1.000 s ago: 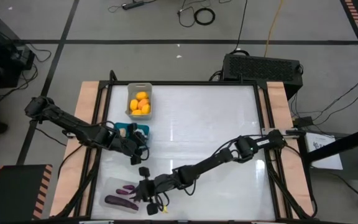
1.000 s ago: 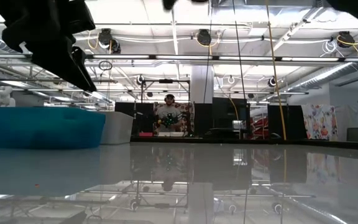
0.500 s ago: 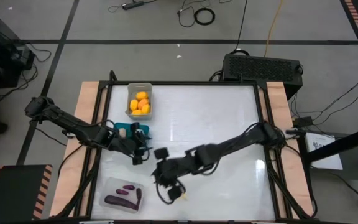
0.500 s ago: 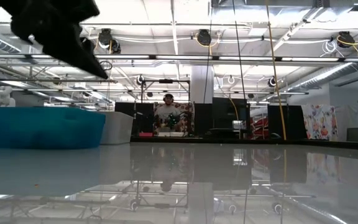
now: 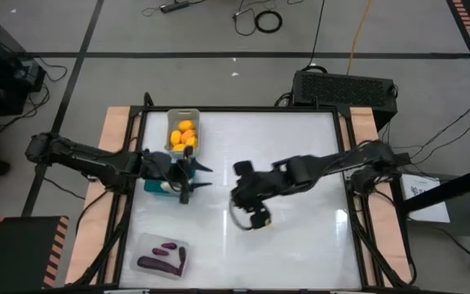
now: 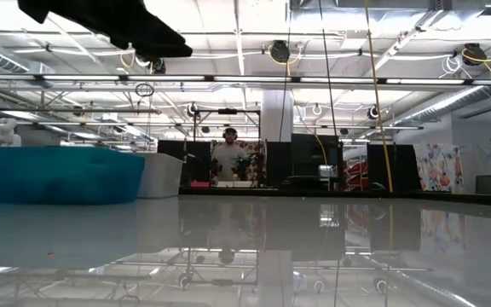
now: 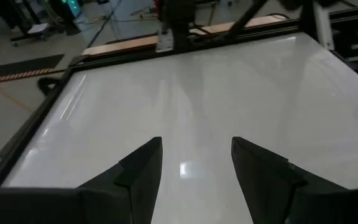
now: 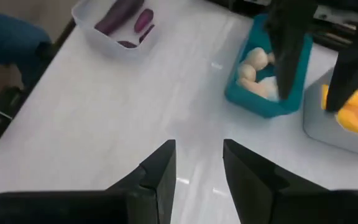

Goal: Sort produce into baskets
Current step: Return to Home Position

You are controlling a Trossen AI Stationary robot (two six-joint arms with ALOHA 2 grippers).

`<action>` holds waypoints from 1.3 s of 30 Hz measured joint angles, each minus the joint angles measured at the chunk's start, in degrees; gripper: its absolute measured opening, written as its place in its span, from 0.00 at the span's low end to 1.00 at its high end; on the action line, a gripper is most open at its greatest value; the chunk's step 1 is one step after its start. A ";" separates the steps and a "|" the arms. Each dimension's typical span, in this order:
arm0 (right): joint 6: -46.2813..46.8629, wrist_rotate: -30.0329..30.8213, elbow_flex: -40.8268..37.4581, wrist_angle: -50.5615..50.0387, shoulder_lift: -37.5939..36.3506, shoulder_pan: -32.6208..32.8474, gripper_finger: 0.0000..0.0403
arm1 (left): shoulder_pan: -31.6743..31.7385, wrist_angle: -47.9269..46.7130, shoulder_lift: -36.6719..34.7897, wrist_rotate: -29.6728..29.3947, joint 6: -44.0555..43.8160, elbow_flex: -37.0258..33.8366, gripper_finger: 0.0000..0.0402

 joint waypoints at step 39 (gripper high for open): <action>20.15 5.74 -102.42 77.57 -64.79 -13.62 0.31 | 5.86 -12.76 -42.90 -0.07 -11.97 -21.30 0.50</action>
